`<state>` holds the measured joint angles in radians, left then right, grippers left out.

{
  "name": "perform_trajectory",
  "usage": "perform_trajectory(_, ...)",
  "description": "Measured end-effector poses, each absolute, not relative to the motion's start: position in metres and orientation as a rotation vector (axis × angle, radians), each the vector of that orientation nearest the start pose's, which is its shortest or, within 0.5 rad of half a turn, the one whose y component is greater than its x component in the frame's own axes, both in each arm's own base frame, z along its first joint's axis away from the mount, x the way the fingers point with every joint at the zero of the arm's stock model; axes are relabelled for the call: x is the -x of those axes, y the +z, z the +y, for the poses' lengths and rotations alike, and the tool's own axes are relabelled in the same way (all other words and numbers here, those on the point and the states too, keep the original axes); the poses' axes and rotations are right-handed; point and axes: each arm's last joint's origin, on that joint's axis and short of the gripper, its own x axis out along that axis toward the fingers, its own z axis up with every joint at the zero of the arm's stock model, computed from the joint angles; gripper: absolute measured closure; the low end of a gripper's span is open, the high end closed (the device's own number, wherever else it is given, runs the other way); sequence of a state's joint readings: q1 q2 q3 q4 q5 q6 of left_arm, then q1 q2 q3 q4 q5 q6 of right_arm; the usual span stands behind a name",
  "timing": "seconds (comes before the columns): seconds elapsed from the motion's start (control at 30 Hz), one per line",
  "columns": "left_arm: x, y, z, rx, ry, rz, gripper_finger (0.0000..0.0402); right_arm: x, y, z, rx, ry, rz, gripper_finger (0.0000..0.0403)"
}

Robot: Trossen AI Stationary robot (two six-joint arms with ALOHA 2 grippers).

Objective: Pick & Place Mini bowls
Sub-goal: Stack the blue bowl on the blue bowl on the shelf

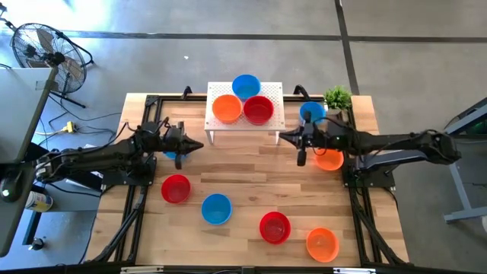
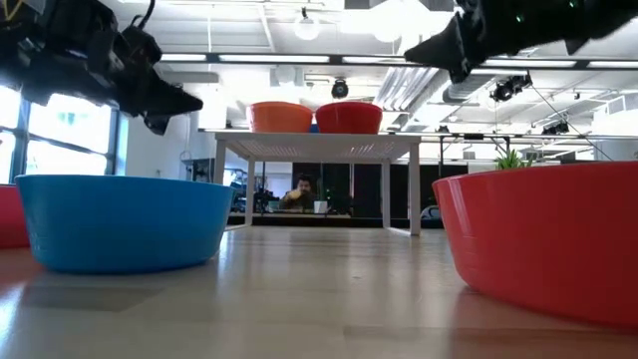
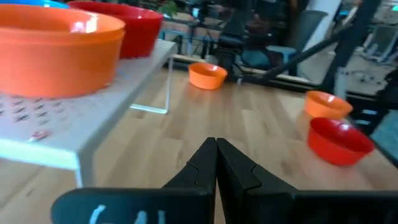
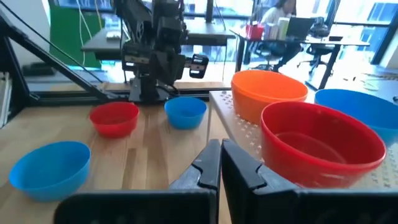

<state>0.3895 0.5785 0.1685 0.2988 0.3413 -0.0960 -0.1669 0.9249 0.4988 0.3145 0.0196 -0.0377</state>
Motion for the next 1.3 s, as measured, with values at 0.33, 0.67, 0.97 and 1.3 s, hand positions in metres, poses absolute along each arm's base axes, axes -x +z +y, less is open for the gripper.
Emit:
perform_trajectory(0.33, -0.142, 0.215, 0.021, 0.125, 0.012, 0.269, 0.0401, -0.195, 0.238, -0.033, 0.019, -0.183, 0.085, 0.0401)
perform_trajectory(0.67, -0.153, 0.217, -0.009, 0.212, 0.066, 0.464, 0.0375, -0.195, 0.238, -0.033, 0.019, -0.183, 0.088, 0.0400)
perform_trajectory(0.97, -0.190, 0.220, -0.042, 0.301, 0.009, 0.681, 0.0279, -0.195, 0.236, -0.033, 0.018, -0.174, 0.103, 0.0400)
perform_trajectory(1.3, -0.237, 0.195, -0.063, 0.454, 0.020, 0.985, 0.0261, -0.194, 0.231, -0.032, 0.020, -0.154, 0.138, 0.0400)
